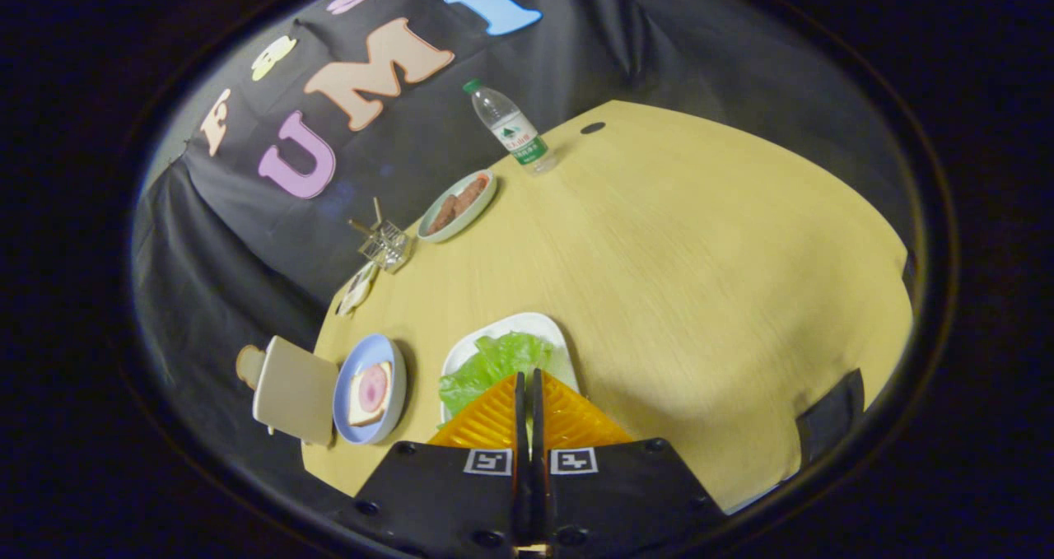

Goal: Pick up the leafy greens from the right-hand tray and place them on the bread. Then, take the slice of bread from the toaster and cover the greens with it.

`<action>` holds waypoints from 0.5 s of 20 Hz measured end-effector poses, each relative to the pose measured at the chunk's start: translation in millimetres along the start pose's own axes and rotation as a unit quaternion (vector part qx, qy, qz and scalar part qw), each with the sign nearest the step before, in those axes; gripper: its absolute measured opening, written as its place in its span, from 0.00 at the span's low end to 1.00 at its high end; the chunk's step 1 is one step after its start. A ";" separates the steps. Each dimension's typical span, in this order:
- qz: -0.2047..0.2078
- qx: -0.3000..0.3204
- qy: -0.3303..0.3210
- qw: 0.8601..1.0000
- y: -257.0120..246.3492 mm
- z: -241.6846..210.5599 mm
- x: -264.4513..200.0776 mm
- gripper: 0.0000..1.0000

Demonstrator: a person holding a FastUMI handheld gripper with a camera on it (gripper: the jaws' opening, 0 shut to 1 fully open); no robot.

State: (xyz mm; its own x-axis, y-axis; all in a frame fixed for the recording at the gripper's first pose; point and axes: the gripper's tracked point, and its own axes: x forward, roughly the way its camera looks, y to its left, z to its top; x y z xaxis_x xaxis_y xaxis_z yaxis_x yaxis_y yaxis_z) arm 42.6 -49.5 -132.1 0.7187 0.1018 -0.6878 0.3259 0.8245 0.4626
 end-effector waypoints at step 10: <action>0.053 -0.039 -0.040 0.997 98.1 30.5 -37.9 0.03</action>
State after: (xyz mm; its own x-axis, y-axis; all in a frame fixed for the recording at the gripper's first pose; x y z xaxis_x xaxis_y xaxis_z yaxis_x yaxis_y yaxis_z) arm 66.0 10.5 -43.6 0.7940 0.1480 -0.5897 0.2000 0.8523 0.4833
